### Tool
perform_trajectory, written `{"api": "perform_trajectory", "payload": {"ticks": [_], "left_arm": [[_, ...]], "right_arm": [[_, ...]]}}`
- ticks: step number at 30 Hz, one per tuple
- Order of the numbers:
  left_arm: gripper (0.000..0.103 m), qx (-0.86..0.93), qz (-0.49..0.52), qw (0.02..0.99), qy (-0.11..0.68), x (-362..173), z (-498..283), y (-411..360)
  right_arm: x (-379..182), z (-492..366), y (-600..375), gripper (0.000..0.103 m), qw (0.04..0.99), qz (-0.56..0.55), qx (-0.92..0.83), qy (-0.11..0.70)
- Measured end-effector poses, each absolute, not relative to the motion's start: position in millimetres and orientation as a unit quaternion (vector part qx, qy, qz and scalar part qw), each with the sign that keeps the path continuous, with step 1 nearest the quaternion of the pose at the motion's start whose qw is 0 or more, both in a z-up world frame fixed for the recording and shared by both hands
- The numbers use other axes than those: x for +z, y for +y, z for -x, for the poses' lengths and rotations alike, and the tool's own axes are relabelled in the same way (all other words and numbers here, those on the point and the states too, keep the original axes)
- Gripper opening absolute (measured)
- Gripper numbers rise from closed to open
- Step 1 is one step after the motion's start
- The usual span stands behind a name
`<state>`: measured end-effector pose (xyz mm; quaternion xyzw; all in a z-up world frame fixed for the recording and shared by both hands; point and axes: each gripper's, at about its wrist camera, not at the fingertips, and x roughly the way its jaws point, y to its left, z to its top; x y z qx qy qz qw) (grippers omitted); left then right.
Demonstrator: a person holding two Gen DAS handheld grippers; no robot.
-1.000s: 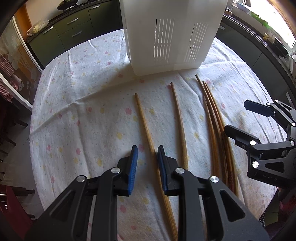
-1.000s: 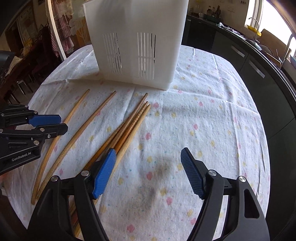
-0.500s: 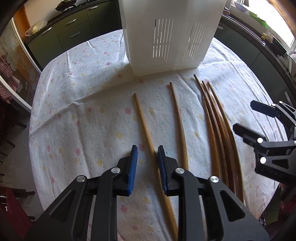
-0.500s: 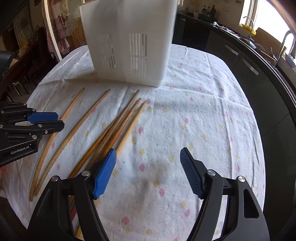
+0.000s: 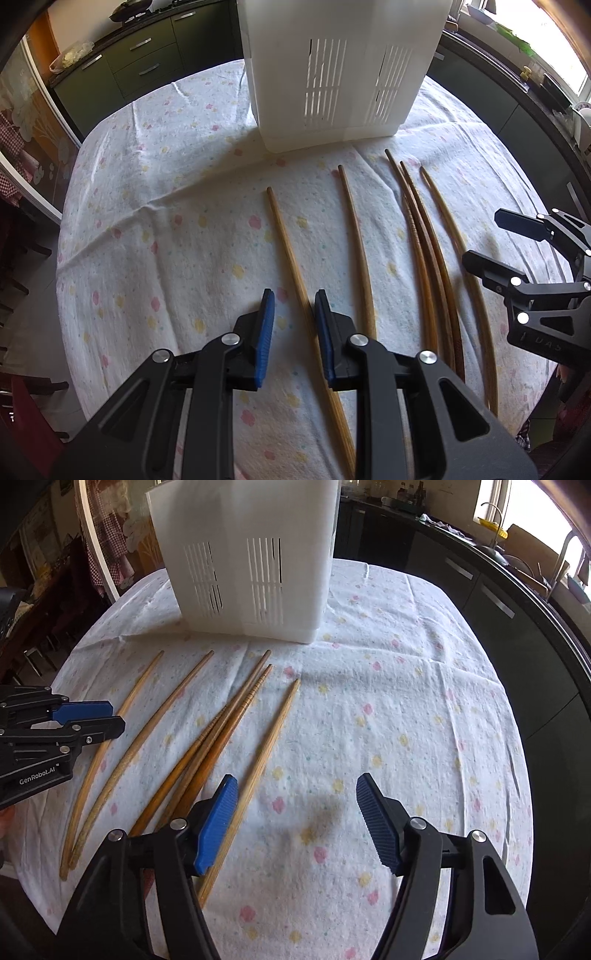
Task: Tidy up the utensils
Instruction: 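Lift the chopstick with the left gripper while the right grasps another chopstick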
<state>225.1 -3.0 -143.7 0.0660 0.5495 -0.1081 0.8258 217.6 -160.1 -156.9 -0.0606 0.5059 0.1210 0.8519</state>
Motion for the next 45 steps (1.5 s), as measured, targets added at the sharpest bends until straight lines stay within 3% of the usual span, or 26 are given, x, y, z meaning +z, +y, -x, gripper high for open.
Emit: {"api": "perform_trajectory", "payload": {"ticks": [7, 15, 18, 19, 20, 27, 45], "left_arm": [[0.022, -0.109, -0.026, 0.819, 0.563, -142.7, -236.1, 4.5], [0.022, -0.102, 0.006, 0.815, 0.57, -143.0, -260.5, 1.8], [0.022, -0.101, -0.005, 0.813, 0.573, -143.8, -262.9, -5.8], [0.02, -0.101, -0.008, 0.812, 0.575, -143.7, -262.9, -7.9], [0.008, -0.102, -0.013, 0.81, 0.577, -144.0, -262.3, -9.9], [0.006, -0.116, 0.005, 0.809, 0.577, -136.5, -254.0, -6.9], [0.005, -0.149, -0.028, 0.87, 0.468, -17.1, -198.0, -13.0]], "right_arm": [[-160.3, -240.5, -144.5, 0.045, 0.841, 0.055, 0.138, 0.52], [-158.8, -256.5, -139.1, 0.043, 0.838, 0.052, 0.13, 0.528], [-158.2, -254.6, -136.2, 0.028, 0.838, 0.059, 0.138, 0.525], [-157.5, -255.0, -136.1, 0.013, 0.836, 0.057, 0.14, 0.527], [-157.6, -256.6, -136.1, 0.011, 0.834, 0.052, 0.144, 0.53], [-143.2, -253.9, -159.0, 0.007, 0.836, -0.013, 0.177, 0.52], [-23.4, -172.2, -200.3, 0.007, 0.898, -0.052, 0.226, 0.374]]}}
